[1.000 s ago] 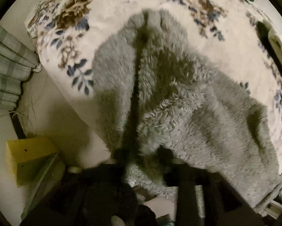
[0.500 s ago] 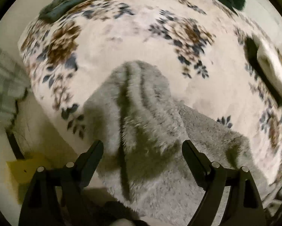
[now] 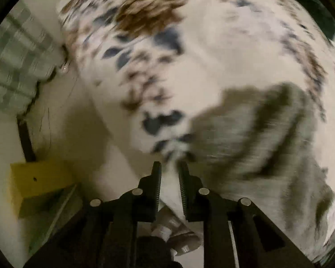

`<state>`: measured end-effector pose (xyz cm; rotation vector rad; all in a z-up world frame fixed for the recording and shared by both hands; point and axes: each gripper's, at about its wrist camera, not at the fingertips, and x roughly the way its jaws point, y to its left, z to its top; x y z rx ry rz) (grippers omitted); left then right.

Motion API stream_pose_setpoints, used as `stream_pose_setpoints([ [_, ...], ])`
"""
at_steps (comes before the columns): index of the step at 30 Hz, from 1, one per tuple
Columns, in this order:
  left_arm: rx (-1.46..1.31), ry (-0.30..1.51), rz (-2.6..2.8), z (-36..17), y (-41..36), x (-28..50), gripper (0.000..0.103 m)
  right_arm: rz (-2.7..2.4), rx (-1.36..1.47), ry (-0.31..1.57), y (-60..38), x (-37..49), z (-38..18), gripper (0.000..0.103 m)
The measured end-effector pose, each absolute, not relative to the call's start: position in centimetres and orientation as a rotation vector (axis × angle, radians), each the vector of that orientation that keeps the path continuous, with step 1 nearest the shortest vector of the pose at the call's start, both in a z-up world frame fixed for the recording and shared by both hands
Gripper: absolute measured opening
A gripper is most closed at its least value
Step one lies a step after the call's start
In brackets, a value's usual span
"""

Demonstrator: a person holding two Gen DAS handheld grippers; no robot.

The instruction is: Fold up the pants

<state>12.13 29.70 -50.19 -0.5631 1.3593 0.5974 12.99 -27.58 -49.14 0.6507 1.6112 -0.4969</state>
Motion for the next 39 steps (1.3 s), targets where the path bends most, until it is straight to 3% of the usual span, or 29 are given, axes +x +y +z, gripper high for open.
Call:
stream_pose_setpoints([
  [5, -0.700, 1.327, 0.522, -48.7, 30.2, 11.6, 0.019, -0.410, 0.615, 1.612, -24.3, 15.2, -48.2, 0.080],
  [8, -0.732, 1.267, 0.399, -46.8, 28.5, 12.3, 0.053, -0.319, 0.560, 1.617, -21.0, 16.6, -47.3, 0.080],
  [9, -0.744, 1.251, 0.348, -46.5, 27.9, 12.7, 0.070, -0.285, 0.556, 1.625, -19.8, 17.1, -47.3, 0.080],
  [10, -0.737, 1.245, 0.323, -46.3, 27.3, 13.0, 0.078, -0.241, 0.555, 1.635, -18.4, 17.6, -47.2, 0.080],
  [14, -0.684, 1.308, 0.268, -47.5, 25.3, 14.3, 0.078, -0.150, 0.512, 1.667, -14.1, 18.7, -47.6, 0.080],
  [18, -0.719, 1.202, 0.400, -47.0, 28.2, 12.6, 0.078, -0.123, 0.552, 1.693, -12.3, 18.7, -48.6, 0.080],
  [23, -0.868, 1.160, 0.520, -50.5, 33.7, 10.8, 0.077, -0.117, 0.491, 1.691, -10.0, 17.9, -50.0, 0.080],
  [29, -0.749, 1.235, 0.307, -52.5, 30.1, 14.5, 0.076, -0.147, 0.437, 1.710, -7.7, 19.0, -51.7, 0.080],
  [30, -0.704, 1.231, 0.284, -52.3, 29.1, 14.9, 0.068, -0.154, 0.436, 1.714, -7.3, 19.2, -52.0, 0.080],
  [31, -0.685, 1.227, 0.263, -52.2, 28.6, 15.1, 0.049, -0.160, 0.436, 1.717, -6.8, 19.5, -52.4, 0.080],
  [33, -0.673, 1.217, 0.237, -52.0, 28.2, 15.4, 0.031, -0.167, 0.429, 1.720, -6.8, 19.7, -52.5, 0.080],
  [34, -0.677, 1.199, 0.237, -51.6, 28.4, 15.0, 0.015, -0.171, 0.422, 1.721, -6.3, 20.0, -52.7, 0.080],
  [39, -0.683, 1.148, 0.409, -49.9, 33.4, 10.6, 0.013, -0.176, 0.407, 1.709, -4.9, 22.0, -52.6, 0.080],
])
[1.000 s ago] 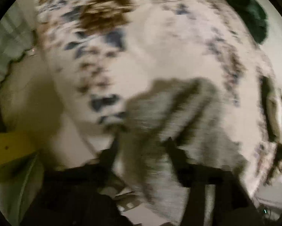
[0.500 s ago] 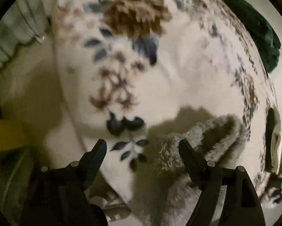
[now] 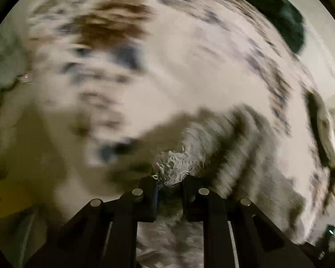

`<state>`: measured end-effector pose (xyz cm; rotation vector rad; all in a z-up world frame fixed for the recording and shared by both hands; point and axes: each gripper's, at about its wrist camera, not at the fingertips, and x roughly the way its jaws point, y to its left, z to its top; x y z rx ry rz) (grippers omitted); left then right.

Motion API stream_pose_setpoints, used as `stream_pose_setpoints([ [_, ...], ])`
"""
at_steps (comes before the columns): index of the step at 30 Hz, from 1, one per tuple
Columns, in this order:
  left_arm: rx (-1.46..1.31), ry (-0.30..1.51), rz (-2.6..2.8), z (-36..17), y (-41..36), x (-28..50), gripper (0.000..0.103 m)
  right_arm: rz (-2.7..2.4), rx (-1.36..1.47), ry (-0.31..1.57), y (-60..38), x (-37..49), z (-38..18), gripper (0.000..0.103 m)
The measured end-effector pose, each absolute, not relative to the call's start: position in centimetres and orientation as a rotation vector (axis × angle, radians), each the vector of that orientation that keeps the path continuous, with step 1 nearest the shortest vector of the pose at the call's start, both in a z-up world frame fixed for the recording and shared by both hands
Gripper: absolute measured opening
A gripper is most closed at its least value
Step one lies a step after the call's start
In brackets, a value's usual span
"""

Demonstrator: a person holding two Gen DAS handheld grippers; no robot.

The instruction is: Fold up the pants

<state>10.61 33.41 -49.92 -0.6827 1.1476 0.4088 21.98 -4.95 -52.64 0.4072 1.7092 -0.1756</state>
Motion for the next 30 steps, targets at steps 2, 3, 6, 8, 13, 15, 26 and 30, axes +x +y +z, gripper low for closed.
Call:
stream_pose_setpoints([
  [2, -0.779, 1.183, 0.430, -51.4, 35.9, 9.0, 0.016, -0.165, 0.400, 1.703, -4.9, 22.7, -52.1, 0.080],
  [3, -0.845, 1.190, 0.429, -52.2, 36.8, 8.3, 0.017, -0.161, 0.398, 1.703, -4.9, 23.1, -52.0, 0.080],
  [6, -0.875, 1.199, 0.384, -52.1, 36.8, 7.6, 0.028, -0.146, 0.397, 1.709, -5.1, 23.8, -51.6, 0.080],
  [8, -0.922, 1.177, 0.346, -51.3, 37.1, 7.2, 0.029, -0.136, 0.396, 1.711, -4.6, 24.2, -51.4, 0.080],
  [13, -1.031, 1.113, 0.287, -48.1, 35.7, 5.1, 0.045, -0.120, 0.404, 1.719, -3.3, 23.9, -51.2, 0.080],
  [15, -0.987, 1.145, 0.249, -47.6, 33.3, 5.6, 0.051, -0.124, 0.403, 1.722, -3.0, 23.5, -51.3, 0.080],
  [26, -0.787, 1.191, 0.212, -48.7, 30.5, 7.7, 0.015, -0.178, 0.401, 1.745, -2.0, 20.5, -53.1, 0.080],
  [30, -0.823, 1.139, 0.281, -47.3, 33.4, 7.6, 0.014, -0.176, 0.390, 1.728, -2.8, 20.3, -52.8, 0.080],
])
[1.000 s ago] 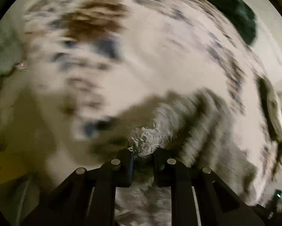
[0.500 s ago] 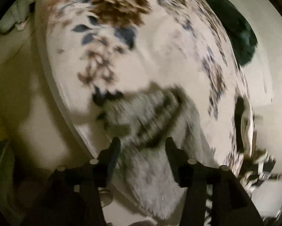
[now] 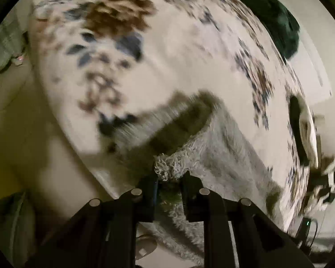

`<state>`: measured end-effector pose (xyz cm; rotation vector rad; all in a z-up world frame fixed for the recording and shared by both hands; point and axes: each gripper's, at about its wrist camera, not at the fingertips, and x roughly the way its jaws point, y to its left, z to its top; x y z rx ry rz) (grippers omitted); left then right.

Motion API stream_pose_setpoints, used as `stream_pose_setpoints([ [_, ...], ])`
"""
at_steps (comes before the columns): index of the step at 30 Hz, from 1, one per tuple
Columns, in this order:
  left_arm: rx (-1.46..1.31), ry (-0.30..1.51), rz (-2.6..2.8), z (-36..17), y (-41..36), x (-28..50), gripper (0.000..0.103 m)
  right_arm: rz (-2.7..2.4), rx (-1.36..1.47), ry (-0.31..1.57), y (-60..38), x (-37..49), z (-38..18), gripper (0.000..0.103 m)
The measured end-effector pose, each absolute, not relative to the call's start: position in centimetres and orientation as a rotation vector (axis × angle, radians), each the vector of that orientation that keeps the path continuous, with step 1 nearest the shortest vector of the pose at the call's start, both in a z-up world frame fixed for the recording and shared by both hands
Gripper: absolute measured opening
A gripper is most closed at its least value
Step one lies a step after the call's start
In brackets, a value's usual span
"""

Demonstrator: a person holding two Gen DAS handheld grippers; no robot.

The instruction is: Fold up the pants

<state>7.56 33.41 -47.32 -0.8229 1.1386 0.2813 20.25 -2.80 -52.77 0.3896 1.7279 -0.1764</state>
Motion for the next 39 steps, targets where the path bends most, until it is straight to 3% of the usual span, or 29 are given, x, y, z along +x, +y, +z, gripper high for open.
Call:
stream_pose_setpoints([
  [8, -0.924, 1.275, 0.323, -50.8, 34.0, 7.0, 0.024, -0.100, 0.436, 1.697, -3.6, 20.9, -51.5, 0.080],
  [11, -0.850, 1.287, 0.366, -48.6, 33.2, 6.2, 0.042, -0.009, 0.449, 1.694, -2.7, 22.5, -51.2, 0.080],
  [13, -0.789, 1.287, 0.409, -47.1, 33.1, 5.6, 0.059, 0.026, 0.450, 1.693, -1.9, 23.9, -51.4, 0.080],
  [14, -0.766, 1.287, 0.427, -46.4, 32.9, 5.5, 0.062, 0.046, 0.438, 1.697, -1.5, 25.0, -51.8, 0.079],
  [18, -0.681, 1.263, 0.410, -44.1, 31.3, 6.8, 0.062, 0.009, 0.422, 1.622, -1.9, 30.3, -53.0, 0.062],
  [25, -0.501, 1.273, 0.175, -43.7, 22.4, 15.0, 0.062, -0.062, 0.678, 1.583, -5.6, 31.2, -52.9, 0.062],
  [31, -0.366, 1.335, -0.042, -46.0, 13.9, 19.9, 0.062, -0.036, 0.698, 1.596, -7.6, 30.4, -53.3, 0.062],
  [39, -0.210, 1.396, -0.201, -45.7, 7.8, 19.3, 0.062, -0.209, 0.730, 1.435, -17.1, 20.0, -44.7, 0.070],
])
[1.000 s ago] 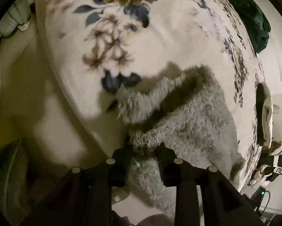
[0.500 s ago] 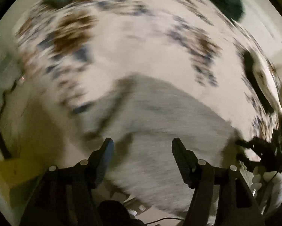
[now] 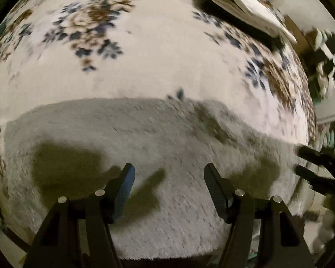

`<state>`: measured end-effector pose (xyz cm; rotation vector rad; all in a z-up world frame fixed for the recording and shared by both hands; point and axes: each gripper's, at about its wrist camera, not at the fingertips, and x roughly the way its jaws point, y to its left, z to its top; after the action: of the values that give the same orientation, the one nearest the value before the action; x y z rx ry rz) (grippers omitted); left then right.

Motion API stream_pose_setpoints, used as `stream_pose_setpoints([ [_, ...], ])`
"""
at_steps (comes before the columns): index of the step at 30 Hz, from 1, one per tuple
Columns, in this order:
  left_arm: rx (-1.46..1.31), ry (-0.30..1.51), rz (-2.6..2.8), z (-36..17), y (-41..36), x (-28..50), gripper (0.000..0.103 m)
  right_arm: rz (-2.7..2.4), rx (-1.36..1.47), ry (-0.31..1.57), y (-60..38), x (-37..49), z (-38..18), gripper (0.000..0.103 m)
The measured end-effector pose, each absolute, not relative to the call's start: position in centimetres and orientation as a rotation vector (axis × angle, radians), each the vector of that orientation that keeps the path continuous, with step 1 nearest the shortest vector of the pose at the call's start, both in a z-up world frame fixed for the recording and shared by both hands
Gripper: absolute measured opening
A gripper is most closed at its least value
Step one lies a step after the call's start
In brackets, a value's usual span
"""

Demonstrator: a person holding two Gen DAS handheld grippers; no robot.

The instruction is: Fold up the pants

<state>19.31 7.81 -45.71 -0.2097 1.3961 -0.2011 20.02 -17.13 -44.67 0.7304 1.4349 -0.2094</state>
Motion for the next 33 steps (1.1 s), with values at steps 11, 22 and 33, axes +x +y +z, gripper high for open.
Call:
stream_pose_setpoints([
  [11, -0.037, 1.468, -0.296, -48.3, -4.4, 18.4, 0.062, -0.658, 0.688, 1.356, -37.3, 9.4, -44.4, 0.070],
  [22, -0.068, 1.546, -0.284, -53.0, -9.8, 20.9, 0.100, -0.666, 0.493, 1.404, -44.7, 18.3, -51.5, 0.075],
  [33, 0.080, 1.656, -0.131, -54.5, -12.7, 22.7, 0.103, -0.673, 0.493, 1.366, -47.4, 13.7, -50.1, 0.017],
])
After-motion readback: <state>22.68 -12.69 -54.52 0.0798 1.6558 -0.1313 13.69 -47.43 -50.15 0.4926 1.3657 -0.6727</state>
